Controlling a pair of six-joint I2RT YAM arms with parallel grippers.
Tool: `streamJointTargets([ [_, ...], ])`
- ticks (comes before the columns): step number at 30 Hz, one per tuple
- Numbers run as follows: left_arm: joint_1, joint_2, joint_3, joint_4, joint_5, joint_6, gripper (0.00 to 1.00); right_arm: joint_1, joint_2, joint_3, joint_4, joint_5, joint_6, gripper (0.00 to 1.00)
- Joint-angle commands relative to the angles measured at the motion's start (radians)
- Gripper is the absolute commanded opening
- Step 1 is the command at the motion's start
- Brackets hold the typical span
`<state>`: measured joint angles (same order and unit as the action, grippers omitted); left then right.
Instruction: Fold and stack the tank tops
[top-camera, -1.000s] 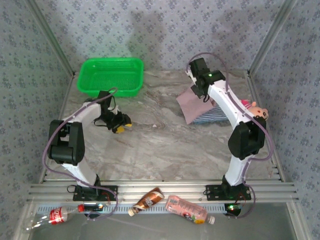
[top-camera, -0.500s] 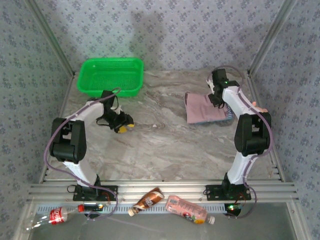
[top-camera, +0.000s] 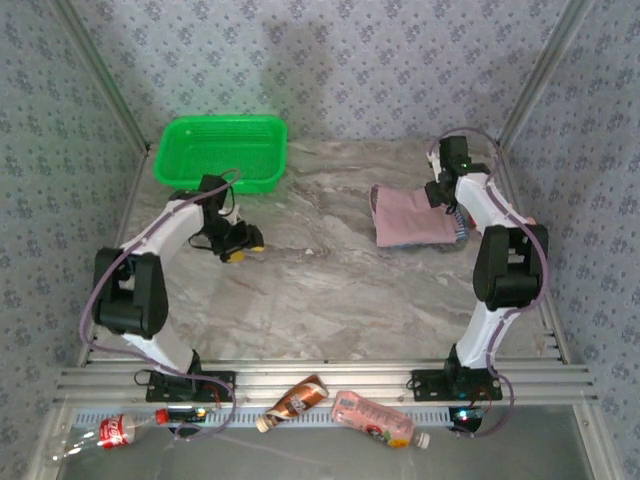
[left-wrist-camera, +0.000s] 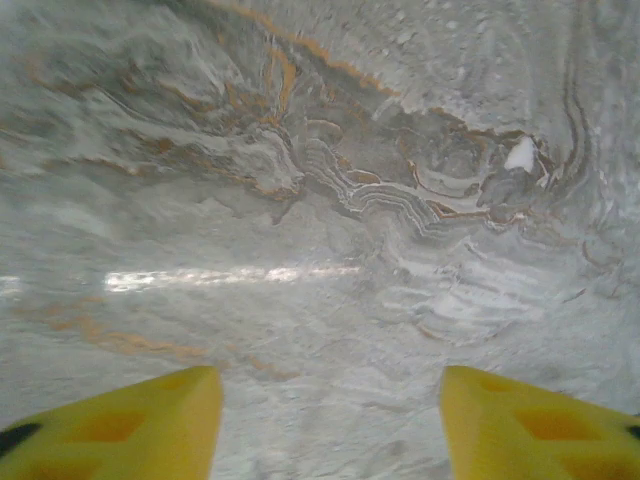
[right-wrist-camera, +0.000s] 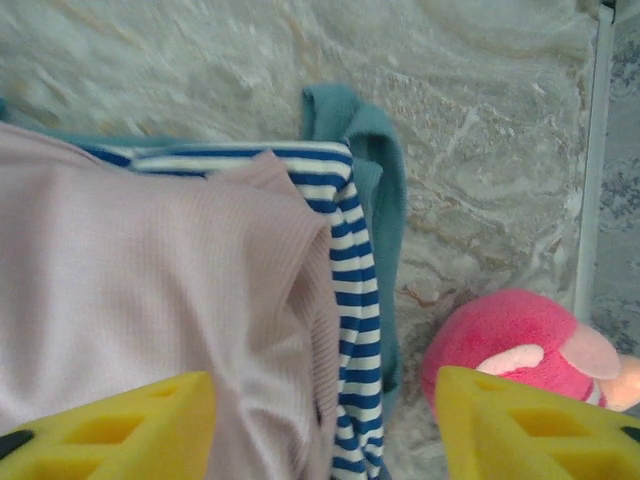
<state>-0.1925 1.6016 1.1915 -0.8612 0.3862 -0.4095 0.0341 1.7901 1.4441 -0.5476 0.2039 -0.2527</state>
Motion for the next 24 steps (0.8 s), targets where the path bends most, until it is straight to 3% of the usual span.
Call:
streamJointTargets([
  [1, 0.059, -0.147, -0.059, 0.005, -0.115, 0.073, 0.72, 0.013, -0.186, -0.103, 0.072, -0.189, 0.108, 0.7],
  [2, 0.084, -0.172, -0.079, 0.035, -0.137, 0.095, 0.74, 0.019, -0.225, -0.149, 0.104, -0.237, 0.133, 0.82],
  [4, 0.141, -0.223, -0.13, 0.126, -0.192, 0.142, 0.8, 0.027, -0.315, -0.312, 0.221, -0.309, 0.166, 0.97],
  [5, 0.162, -0.241, -0.159, 0.174, -0.209, 0.162, 0.81, 0.029, -0.353, -0.383, 0.283, -0.331, 0.19, 1.0],
  [7, 0.198, -0.273, -0.228, 0.341, -0.244, 0.204, 0.87, 0.028, -0.434, -0.542, 0.435, -0.351, 0.234, 1.0],
  [9, 0.213, -0.282, -0.287, 0.463, -0.29, 0.235, 0.94, 0.028, -0.475, -0.651, 0.527, -0.283, 0.266, 1.0],
  [15, 0.252, -0.314, -0.494, 0.807, -0.38, 0.298, 0.97, 0.011, -0.513, -0.869, 0.733, -0.133, 0.228, 1.0],
  [21, 0.259, -0.276, -0.566, 0.953, -0.386, 0.34, 0.98, -0.071, -0.479, -0.973, 0.95, -0.185, 0.211, 1.0],
  [24, 0.258, -0.255, -0.573, 0.998, -0.372, 0.335, 0.99, -0.072, -0.46, -0.949, 0.941, -0.186, 0.212, 1.0],
])
